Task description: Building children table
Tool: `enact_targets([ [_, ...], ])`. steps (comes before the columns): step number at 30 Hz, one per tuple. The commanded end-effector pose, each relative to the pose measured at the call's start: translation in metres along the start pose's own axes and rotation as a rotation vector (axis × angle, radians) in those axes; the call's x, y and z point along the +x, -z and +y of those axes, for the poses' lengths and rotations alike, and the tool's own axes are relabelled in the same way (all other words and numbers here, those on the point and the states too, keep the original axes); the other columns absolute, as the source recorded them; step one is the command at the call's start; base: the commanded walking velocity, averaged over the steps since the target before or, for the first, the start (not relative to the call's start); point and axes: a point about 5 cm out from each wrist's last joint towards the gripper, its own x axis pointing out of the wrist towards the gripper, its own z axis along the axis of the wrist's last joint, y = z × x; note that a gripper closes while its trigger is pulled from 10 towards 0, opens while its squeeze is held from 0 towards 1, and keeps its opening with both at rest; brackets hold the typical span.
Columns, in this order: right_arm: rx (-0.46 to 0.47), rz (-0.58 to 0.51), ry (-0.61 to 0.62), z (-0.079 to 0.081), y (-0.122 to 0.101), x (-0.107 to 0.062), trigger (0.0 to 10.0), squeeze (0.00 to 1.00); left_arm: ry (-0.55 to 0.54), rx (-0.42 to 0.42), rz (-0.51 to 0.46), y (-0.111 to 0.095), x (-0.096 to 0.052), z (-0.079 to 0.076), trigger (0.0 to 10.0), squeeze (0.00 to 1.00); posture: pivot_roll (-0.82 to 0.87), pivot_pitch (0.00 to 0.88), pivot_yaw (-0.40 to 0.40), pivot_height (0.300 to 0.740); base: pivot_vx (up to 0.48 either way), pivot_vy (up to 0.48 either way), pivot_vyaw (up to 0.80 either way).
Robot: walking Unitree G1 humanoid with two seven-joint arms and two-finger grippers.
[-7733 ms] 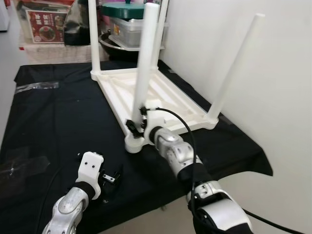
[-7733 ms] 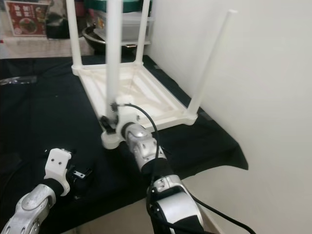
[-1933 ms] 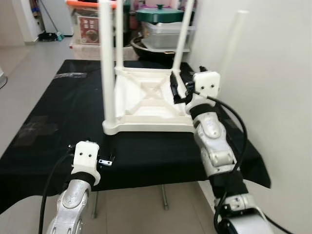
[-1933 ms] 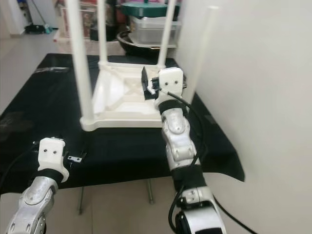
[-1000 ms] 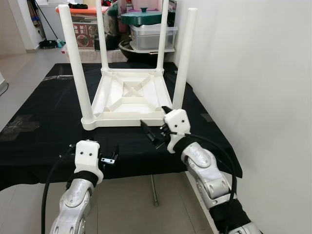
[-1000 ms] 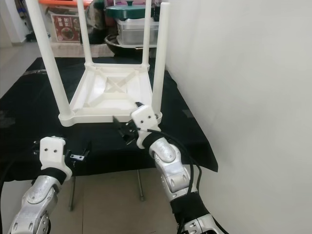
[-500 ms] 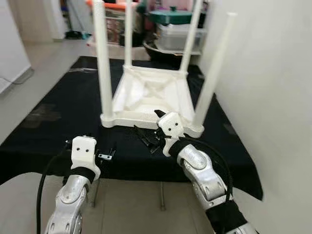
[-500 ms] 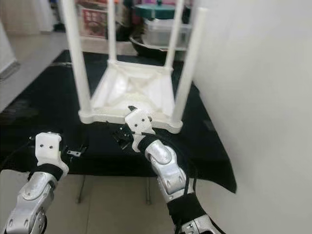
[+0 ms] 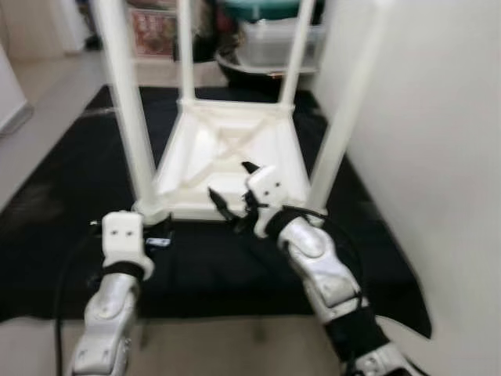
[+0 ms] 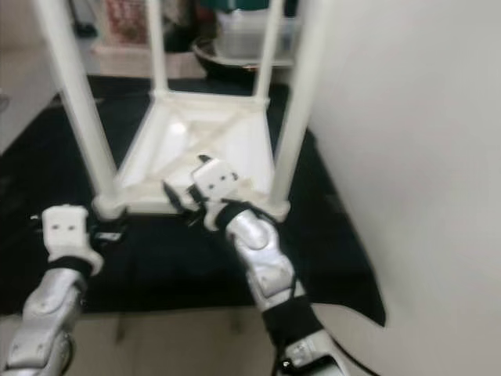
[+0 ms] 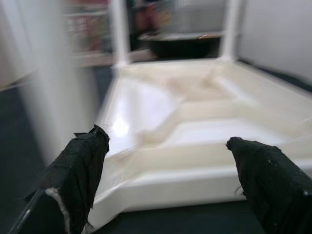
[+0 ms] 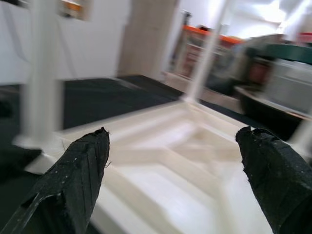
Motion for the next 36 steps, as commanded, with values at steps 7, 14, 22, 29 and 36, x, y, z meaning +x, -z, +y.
enact_targets([
  [7,-0.011,-0.036,0.063,-0.008,-0.006,0.000,10.0,0.00,0.021,0.009,0.020,0.006,-0.003,-0.004,10.0,0.00,0.12,0.000,-0.081,0.740,0.000,0.000,0.00],
  [14,-0.229,-0.346,0.243,-0.026,-0.061,-0.011,10.0,0.00,0.032,0.021,0.024,0.007,-0.002,-0.005,10.0,0.00,0.12,0.000,-0.072,0.740,0.000,0.000,0.00],
  [22,-0.333,-0.504,0.491,-0.055,-0.097,-0.019,10.0,0.00,0.036,0.026,0.023,0.007,-0.002,-0.006,10.0,0.00,0.12,0.000,-0.074,0.740,0.000,0.000,0.00],
  [29,-0.309,-0.454,0.614,-0.076,-0.096,-0.011,10.0,0.00,0.032,0.026,0.025,0.008,-0.003,-0.005,10.0,0.00,0.14,0.000,-0.087,0.740,0.000,0.000,0.00],
  [36,-0.209,-0.416,0.737,-0.102,-0.098,-0.002,10.0,0.00,0.027,0.024,0.025,0.009,-0.003,-0.006,10.0,0.00,0.14,0.000,-0.088,0.740,0.000,0.000,0.00],
])
